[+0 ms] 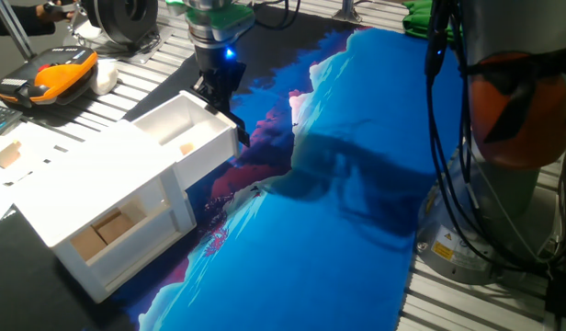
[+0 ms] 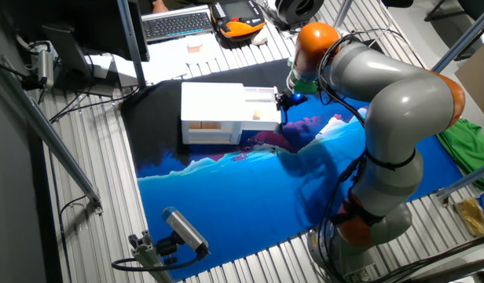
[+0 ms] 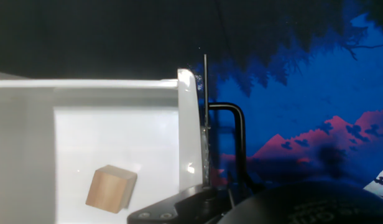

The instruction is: Grasp the handle and open the drawer

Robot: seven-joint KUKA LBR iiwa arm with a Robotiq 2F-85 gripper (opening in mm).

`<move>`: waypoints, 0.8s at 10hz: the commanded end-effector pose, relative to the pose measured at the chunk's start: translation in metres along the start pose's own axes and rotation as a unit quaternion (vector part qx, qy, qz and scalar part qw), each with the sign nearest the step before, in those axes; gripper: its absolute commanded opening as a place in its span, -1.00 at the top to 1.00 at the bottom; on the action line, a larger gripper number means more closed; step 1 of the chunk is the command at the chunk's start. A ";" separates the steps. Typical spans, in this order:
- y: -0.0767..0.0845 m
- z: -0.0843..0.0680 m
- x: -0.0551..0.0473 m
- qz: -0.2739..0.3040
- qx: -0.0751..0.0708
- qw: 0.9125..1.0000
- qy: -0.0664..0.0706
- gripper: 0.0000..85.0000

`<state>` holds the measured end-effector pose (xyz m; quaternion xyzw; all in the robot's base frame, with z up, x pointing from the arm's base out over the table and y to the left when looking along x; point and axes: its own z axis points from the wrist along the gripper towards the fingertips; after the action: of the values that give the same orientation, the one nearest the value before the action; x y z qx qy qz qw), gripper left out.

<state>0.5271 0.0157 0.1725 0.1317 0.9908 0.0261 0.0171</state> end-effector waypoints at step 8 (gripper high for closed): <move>-0.015 -0.001 -0.001 -0.009 -0.002 1.000 0.000 1.00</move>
<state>0.5239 0.0007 0.1730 0.1231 0.9918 0.0285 0.0170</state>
